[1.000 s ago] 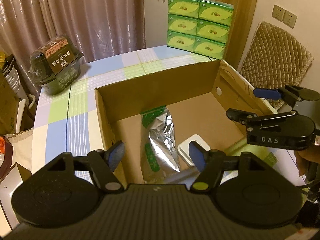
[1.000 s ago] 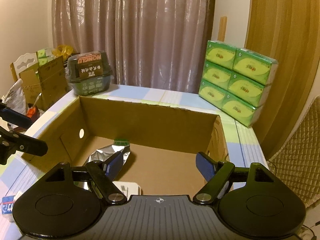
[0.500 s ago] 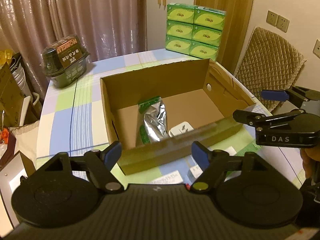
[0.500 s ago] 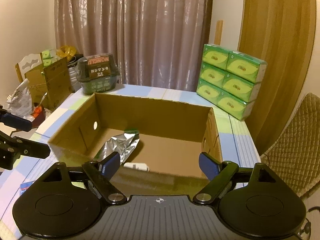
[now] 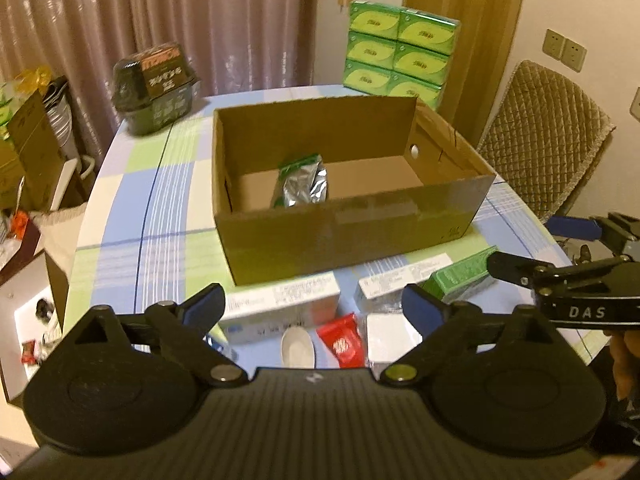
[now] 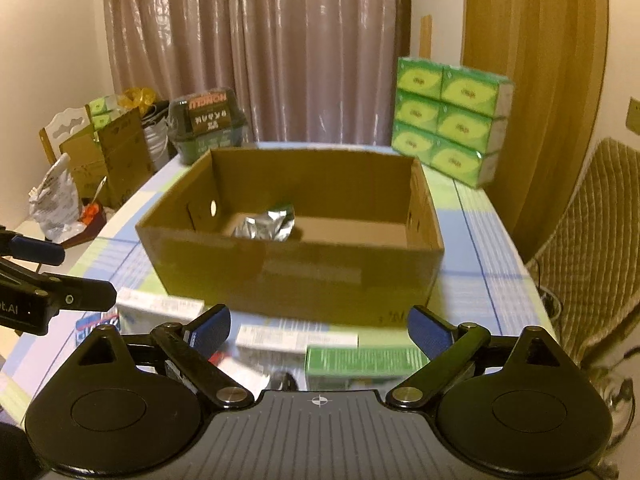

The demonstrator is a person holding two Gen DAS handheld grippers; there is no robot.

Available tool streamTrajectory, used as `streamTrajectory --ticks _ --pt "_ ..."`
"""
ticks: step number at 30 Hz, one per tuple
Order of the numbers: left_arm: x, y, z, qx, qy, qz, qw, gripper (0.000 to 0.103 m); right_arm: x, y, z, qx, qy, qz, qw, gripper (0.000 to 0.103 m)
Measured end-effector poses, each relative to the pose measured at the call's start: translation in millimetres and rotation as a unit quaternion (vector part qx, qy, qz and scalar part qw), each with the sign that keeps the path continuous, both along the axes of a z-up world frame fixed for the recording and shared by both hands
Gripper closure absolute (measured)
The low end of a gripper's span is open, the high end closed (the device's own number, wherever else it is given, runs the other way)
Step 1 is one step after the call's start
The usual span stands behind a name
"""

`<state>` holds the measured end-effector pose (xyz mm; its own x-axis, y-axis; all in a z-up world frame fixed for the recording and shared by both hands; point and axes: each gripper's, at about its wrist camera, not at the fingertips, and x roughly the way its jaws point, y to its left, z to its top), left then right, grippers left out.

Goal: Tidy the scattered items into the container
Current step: 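Move both open tools back toward the remaining items on the table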

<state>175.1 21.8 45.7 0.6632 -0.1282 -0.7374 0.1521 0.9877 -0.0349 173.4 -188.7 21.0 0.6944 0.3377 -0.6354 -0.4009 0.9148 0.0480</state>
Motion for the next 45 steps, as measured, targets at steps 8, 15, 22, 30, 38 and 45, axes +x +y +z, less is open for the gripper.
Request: streamTrajectory --ticks 8,15,22,30,38,45 --pt "-21.6 1.4 -22.1 0.016 0.015 0.022 0.9995 0.003 -22.0 -12.6 -15.6 0.0 0.023 -0.008 1.0 0.002" --pt "-35.5 3.4 -38.3 0.059 0.023 0.038 0.9973 0.001 -32.5 -17.4 -33.9 -0.006 0.052 -0.005 0.999 0.002" --pt "-43.0 6.5 -53.2 0.065 0.037 0.046 0.9961 0.001 -37.1 -14.2 -43.8 -0.013 0.064 0.0 0.998 0.002" --pt "-42.0 8.0 -65.2 0.061 0.051 0.046 0.9957 0.001 -35.1 -10.7 -51.5 -0.016 0.073 0.005 0.997 0.002" --pt "-37.3 10.0 -74.4 0.06 0.061 0.045 0.9954 0.001 -31.2 -9.6 -59.6 -0.018 0.083 0.005 0.996 0.002" --pt "-35.0 9.6 -84.0 0.058 0.07 0.036 0.9952 0.001 -28.9 -4.8 -66.1 -0.019 0.088 0.008 0.996 0.002"
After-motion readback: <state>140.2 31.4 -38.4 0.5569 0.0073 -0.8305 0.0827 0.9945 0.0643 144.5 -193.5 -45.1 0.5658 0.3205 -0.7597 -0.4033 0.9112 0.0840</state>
